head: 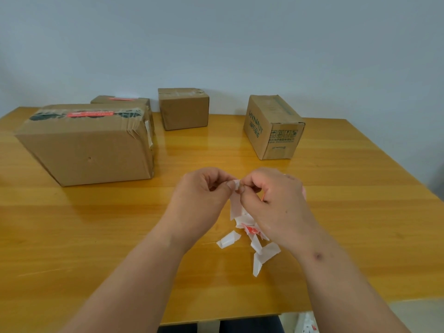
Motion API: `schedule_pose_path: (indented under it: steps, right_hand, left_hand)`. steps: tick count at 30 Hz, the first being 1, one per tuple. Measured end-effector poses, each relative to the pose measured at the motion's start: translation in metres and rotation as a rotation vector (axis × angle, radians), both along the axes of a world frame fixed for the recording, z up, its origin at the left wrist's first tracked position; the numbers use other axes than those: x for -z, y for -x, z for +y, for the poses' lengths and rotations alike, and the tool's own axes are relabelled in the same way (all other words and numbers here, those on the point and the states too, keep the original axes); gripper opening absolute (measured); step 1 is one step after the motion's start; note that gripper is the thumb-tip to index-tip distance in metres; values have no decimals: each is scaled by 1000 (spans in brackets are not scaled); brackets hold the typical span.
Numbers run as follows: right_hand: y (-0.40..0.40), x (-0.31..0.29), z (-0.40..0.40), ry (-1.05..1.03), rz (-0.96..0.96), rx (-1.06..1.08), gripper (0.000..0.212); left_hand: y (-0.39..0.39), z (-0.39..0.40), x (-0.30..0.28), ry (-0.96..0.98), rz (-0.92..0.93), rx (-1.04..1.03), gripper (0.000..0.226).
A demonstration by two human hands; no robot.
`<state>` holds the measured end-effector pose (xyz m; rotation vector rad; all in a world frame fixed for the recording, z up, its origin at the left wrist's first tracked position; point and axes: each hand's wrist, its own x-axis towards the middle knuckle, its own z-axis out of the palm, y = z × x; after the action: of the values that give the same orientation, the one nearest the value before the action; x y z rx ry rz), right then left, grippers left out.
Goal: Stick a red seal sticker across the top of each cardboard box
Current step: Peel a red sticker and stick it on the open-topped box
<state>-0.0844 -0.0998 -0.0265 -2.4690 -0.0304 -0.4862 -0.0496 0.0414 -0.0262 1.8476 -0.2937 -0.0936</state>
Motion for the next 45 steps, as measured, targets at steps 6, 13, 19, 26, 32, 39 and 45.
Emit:
schedule_pose_path:
  steps: [6,13,19,26,32,39,45]
  right_hand:
    - [8,-9,-13,63,45,85,22]
    - [12,-15,-37,111,67,214,22]
    - [15,-9,-45,332,22,251,25]
    - [6,-9,-40,446,18,200,24]
    - [5,-21,-37,81,122,114,24]
    - [4,-39,-33,-497,116,79,26]
    - [-2,-32,-40,-595,56,150,6]
  left_hand:
    - [-11,4,4,318,247,-159,15]
    - [-21,15,-2,697,430,-259,17]
    - [-23,18,-5,772,361,-155,18]
    - [-12,13,-5,454,54,132,25]
    - [-7,10,-11,255,-60,235,21]
    - [-7,6,-18,99,-116,326,22]
    - [-12,10,-16,225,-14,290,33]
